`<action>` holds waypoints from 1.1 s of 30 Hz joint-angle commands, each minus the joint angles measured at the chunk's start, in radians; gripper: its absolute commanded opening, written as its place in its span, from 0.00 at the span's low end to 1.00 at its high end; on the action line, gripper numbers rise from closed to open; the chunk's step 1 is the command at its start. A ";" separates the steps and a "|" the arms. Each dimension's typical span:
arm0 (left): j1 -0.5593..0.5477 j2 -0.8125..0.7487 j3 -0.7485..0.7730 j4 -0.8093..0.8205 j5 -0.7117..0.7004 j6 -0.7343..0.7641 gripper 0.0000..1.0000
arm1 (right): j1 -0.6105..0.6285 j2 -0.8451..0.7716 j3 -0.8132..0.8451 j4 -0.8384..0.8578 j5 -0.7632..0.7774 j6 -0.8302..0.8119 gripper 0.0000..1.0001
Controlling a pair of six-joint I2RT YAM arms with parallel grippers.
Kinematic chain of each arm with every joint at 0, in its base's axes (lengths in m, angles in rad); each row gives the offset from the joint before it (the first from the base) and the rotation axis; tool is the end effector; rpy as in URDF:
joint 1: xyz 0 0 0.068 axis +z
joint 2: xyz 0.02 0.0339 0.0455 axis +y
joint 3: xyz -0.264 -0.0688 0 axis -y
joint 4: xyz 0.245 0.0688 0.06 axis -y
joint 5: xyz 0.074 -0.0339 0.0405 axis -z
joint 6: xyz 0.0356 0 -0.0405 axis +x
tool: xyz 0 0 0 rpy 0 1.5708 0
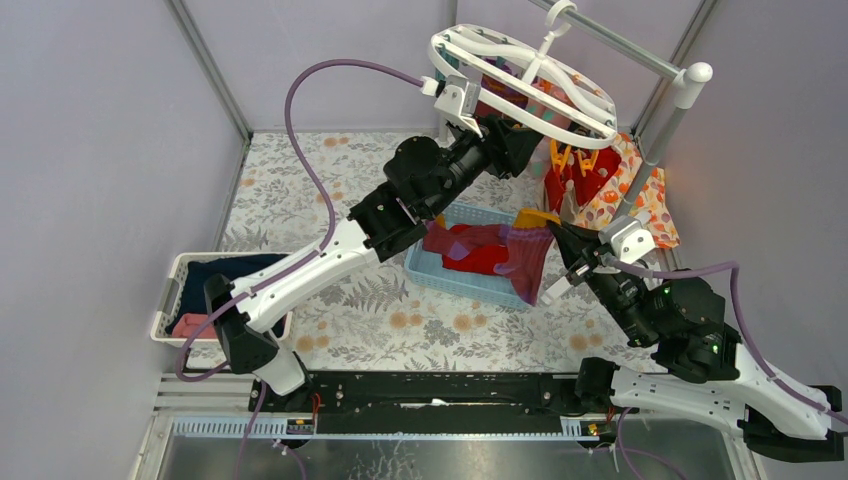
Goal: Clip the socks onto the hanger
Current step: Open the clamp at the hanger.
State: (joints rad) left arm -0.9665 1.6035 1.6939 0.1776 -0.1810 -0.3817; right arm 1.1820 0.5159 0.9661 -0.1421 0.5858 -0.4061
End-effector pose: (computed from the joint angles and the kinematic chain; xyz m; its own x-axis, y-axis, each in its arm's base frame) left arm 0.2168 -0.3028 0.4881 -0.1252 -0.4636 -0.8771 0.7157 0.5701 -0.4034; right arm 0.0499 0.0699 0.4358 0.3313 -0.0596 -0.9416 -0.4795 0.8489 -0.2224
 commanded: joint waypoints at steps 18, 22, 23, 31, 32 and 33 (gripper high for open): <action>0.009 -0.038 0.007 0.038 0.053 0.012 0.26 | 0.005 0.134 0.121 0.026 0.091 0.004 0.03; 0.015 -0.050 -0.008 0.045 0.056 0.012 0.23 | 0.005 0.154 0.138 0.017 0.107 0.030 0.02; 0.017 -0.052 -0.008 0.044 0.057 0.012 0.23 | 0.005 0.155 0.137 0.014 0.116 0.041 0.02; 0.019 -0.056 -0.018 0.042 0.061 0.012 0.18 | 0.005 0.147 0.021 0.072 0.237 0.148 0.00; 0.020 -0.056 -0.019 0.041 0.056 0.012 0.18 | 0.005 0.150 0.002 0.094 0.236 0.145 0.00; 0.019 -0.057 -0.021 0.039 0.052 0.012 0.18 | 0.005 0.153 -0.006 0.101 0.227 0.149 0.00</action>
State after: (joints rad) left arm -0.9527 1.5749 1.6886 0.1833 -0.1299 -0.3725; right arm 1.1824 0.6590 1.0103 -0.1181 0.7609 -0.2962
